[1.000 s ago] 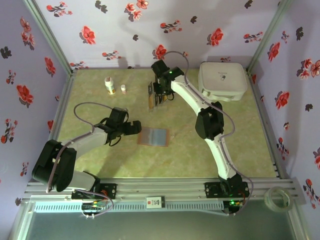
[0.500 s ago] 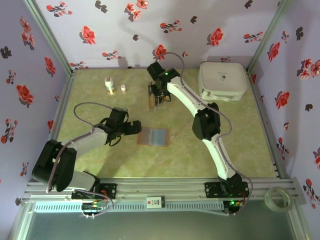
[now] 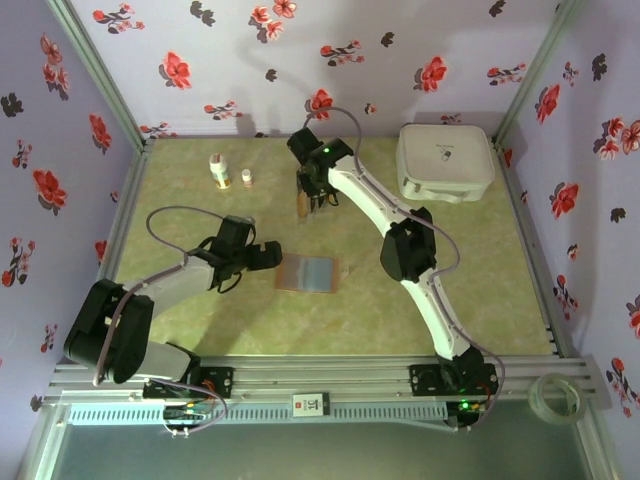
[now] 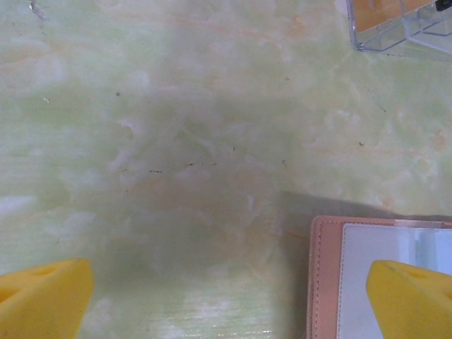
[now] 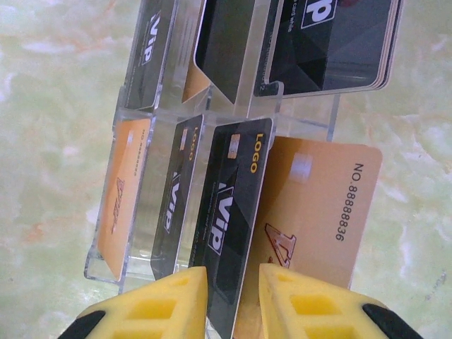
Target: Put the credit cards into the card holder
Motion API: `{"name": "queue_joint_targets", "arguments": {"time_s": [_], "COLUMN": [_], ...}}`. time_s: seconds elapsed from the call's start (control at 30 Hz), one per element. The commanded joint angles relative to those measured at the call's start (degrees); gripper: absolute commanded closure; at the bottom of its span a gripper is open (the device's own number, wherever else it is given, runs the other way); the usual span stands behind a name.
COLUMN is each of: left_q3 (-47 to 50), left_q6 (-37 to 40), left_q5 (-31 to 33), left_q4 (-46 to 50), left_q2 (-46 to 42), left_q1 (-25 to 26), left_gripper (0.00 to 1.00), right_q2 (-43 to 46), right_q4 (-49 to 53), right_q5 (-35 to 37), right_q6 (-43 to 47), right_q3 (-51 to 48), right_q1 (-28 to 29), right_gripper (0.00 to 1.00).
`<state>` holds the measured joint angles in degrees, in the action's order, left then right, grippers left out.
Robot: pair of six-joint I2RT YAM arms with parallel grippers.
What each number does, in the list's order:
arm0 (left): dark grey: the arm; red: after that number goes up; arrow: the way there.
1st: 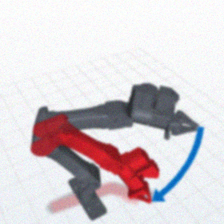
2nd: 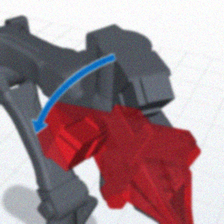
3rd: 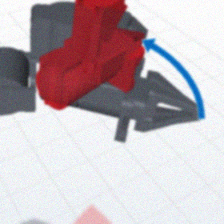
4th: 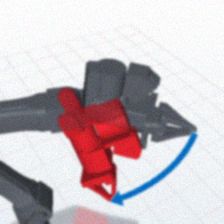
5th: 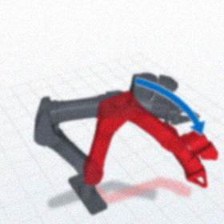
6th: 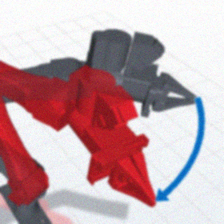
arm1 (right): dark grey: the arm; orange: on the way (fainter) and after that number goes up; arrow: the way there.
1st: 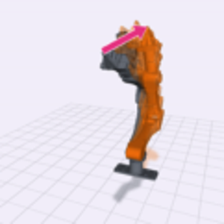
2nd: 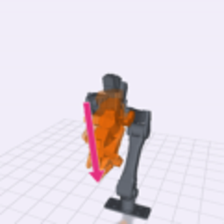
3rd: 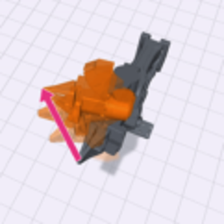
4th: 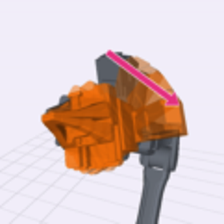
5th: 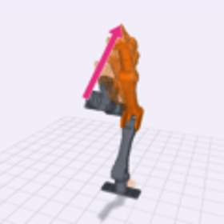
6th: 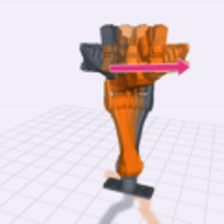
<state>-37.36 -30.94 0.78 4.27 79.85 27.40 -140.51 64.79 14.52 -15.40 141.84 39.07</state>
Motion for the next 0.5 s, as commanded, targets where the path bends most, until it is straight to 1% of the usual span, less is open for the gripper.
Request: {"name": "queue_joint_targets", "arguments": {"time_s": [0.0, 0.47], "left_q3": [0.9, 1.8], "left_q6": [-0.1, -0.2], "left_q5": [-0.8, -1.2], "left_q4": [-1.1, -1.9], "left_q2": [-0.2, -0.4], "left_q1": [-0.7, -1.3], "left_gripper": [0.0, 0.0], "right_q2": [-1.7, -4.2], "right_q4": [2.2, 3.0], "right_q5": [2.0, 2.2], "right_q6": [1.2, 1.5], "right_q3": [2.2, 4.5], "right_q1": [0.5, 0.9], "right_gripper": [0.75, 0.75]}}
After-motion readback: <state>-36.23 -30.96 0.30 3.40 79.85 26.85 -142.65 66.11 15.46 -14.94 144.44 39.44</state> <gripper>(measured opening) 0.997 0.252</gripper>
